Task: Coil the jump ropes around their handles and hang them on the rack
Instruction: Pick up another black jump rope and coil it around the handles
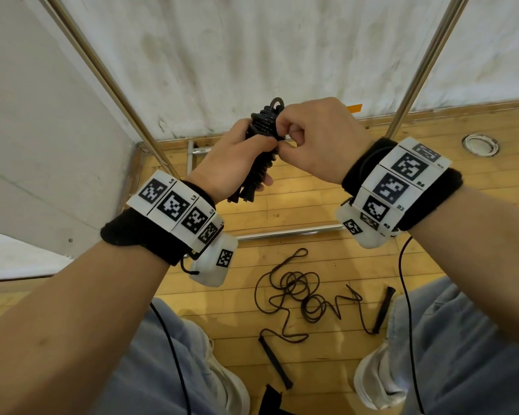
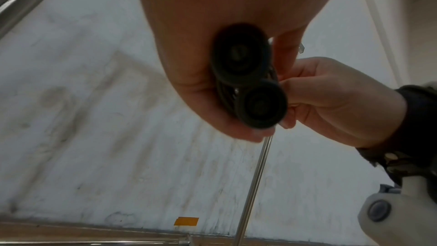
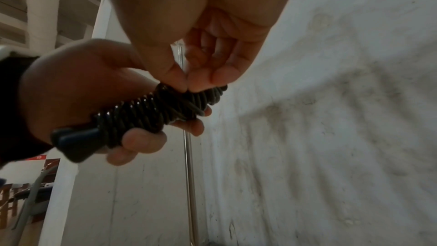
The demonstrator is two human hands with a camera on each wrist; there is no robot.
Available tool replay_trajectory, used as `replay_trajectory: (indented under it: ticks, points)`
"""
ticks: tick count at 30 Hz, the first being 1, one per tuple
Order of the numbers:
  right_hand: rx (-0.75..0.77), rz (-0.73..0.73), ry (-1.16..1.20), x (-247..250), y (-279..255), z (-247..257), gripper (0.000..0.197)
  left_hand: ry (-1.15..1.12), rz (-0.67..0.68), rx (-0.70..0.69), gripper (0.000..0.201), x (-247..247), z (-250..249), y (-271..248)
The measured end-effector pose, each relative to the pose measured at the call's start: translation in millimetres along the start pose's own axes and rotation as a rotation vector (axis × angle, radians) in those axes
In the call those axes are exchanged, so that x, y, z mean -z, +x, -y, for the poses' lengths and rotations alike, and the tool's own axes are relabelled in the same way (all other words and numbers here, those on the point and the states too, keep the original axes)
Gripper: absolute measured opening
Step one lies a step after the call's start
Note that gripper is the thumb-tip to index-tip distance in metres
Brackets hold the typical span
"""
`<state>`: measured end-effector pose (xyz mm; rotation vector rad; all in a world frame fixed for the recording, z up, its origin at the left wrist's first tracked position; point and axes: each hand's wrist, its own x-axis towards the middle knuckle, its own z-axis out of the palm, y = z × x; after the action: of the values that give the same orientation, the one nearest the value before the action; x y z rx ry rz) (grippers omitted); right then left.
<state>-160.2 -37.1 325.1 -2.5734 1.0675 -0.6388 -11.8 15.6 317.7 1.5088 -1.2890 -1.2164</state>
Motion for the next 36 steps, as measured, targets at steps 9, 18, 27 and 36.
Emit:
replay_trajectory:
  ticks: [9, 18, 27, 36]
  points:
    - [-0.062, -0.065, 0.095, 4.0, -0.3, -5.3, 0.009, 0.224, -0.032, -0.156, 0.037, 1.4, 5.8, 0.5]
    - [-0.038, -0.202, 0.141, -6.0, -3.3, 0.3, 0.009, 0.215, -0.207, -0.190, 0.021, -4.6, 6.4, 2.5]
    - [0.017, -0.208, 0.115, -6.6, -6.0, -1.5, 0.014, -0.051, -0.148, -0.109, 0.021, -5.5, 0.8, 2.4]
    - [0.037, -0.249, 0.052, -8.4, -9.0, 8.1, 0.015, -0.120, -0.153, 0.022, 0.036, -8.0, -3.2, 9.7]
